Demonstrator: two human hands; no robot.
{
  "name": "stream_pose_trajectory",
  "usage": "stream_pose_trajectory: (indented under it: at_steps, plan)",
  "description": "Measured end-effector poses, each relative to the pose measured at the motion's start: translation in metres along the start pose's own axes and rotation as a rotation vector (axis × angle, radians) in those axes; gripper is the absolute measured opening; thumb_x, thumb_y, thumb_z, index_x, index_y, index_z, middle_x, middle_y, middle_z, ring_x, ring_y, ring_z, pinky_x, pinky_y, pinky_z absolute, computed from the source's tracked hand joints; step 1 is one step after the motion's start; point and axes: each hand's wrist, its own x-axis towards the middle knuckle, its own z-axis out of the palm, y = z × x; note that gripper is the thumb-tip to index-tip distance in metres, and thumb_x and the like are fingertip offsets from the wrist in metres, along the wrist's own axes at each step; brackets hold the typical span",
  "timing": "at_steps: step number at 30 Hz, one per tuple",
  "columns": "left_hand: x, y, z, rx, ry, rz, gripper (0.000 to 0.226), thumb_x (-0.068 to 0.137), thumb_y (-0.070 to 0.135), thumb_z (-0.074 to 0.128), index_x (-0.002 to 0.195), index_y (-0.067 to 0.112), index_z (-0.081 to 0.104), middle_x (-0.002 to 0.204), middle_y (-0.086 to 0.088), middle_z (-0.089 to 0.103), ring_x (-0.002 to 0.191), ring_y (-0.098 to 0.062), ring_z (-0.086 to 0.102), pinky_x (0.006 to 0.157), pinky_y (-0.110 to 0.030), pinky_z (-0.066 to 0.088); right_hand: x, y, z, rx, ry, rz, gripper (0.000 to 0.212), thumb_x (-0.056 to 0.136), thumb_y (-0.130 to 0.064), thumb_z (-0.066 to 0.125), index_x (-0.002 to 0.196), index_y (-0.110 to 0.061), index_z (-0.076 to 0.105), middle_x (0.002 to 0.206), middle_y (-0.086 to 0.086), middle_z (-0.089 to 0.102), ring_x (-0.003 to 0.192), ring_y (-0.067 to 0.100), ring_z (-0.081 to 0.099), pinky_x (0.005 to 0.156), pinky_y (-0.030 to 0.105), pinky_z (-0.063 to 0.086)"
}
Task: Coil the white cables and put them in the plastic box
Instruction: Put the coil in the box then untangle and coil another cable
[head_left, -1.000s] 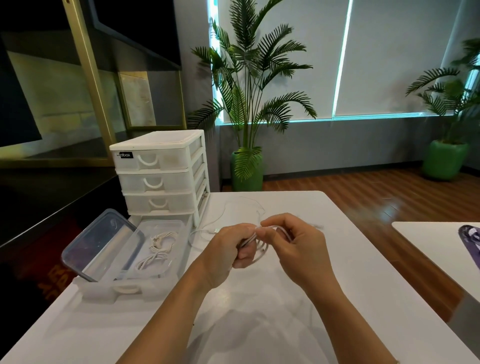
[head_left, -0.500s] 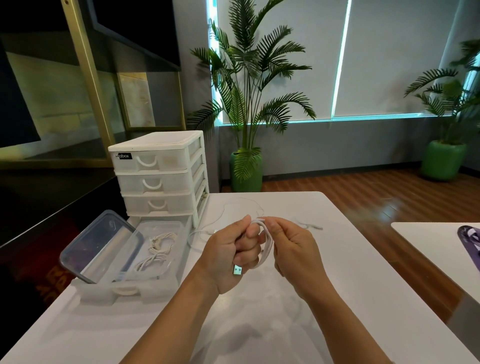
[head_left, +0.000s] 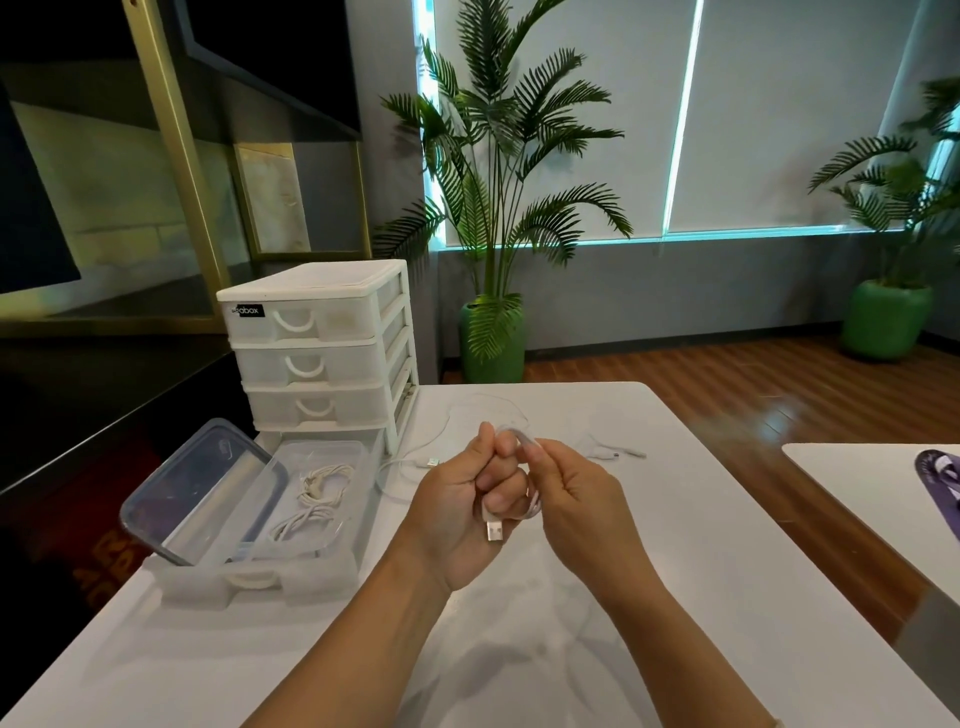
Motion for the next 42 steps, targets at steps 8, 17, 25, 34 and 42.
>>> stream_pose_trajectory:
  at_steps: [8,17,25,34,42]
  plan:
    - [0.0,0.001,-0.011,-0.189,-0.329,-0.066,0.038,0.098,0.026,0.038,0.091,-0.001,0.063,0.085,-0.014,0.066,0.086,-0.024,0.063,0.089,-0.031,0.05,-0.001,-0.003,-0.002,-0.056,0.031,-0.078,0.02,0.098,-0.027,0.034,0.088,-0.027,0.051,0.07,-0.017,0.052,0.065,0.002,0.052,0.063,0.006,0.04]
    - [0.0,-0.005,0.006,-0.162,0.088,0.037,0.047,0.095,0.032,0.036,0.059,0.01,0.057,0.04,0.004,0.037,0.029,-0.005,0.034,0.036,-0.013,0.034,-0.003,-0.004,0.009,-0.054,0.006,0.025,0.02,0.099,-0.034,0.027,0.092,-0.027,0.044,0.067,-0.016,0.05,0.06,0.001,0.051,0.057,0.005,0.04]
    - [-0.001,-0.006,0.008,-0.043,0.224,0.046,0.048,0.1,0.034,0.03,0.066,0.009,0.052,0.03,0.005,0.033,0.023,-0.007,0.027,0.028,-0.012,0.028,-0.003,-0.006,0.012,-0.17,-0.065,-0.003,0.033,0.099,-0.035,0.025,0.119,-0.023,0.05,0.086,-0.005,0.057,0.071,0.006,0.054,0.062,0.007,0.041]
    - [-0.004,-0.003,0.009,-0.139,0.195,-0.014,0.046,0.099,0.031,0.032,0.083,0.003,0.065,0.034,0.006,0.033,0.025,-0.006,0.026,0.029,-0.013,0.023,-0.002,-0.001,0.006,-0.277,-0.01,-0.078,0.036,0.099,-0.03,0.032,0.092,-0.008,0.059,0.075,0.004,0.062,0.062,0.012,0.051,0.06,0.017,0.04]
    - [-0.001,0.024,-0.007,-0.343,0.223,0.112,0.041,0.101,0.031,0.028,0.092,0.005,0.06,0.034,0.007,0.032,0.024,-0.008,0.027,0.029,-0.012,0.019,-0.014,-0.006,0.016,-0.367,-0.177,-0.153,0.044,0.096,-0.048,0.027,0.076,-0.016,0.051,0.062,-0.002,0.052,0.064,0.021,0.052,0.065,0.035,0.044]
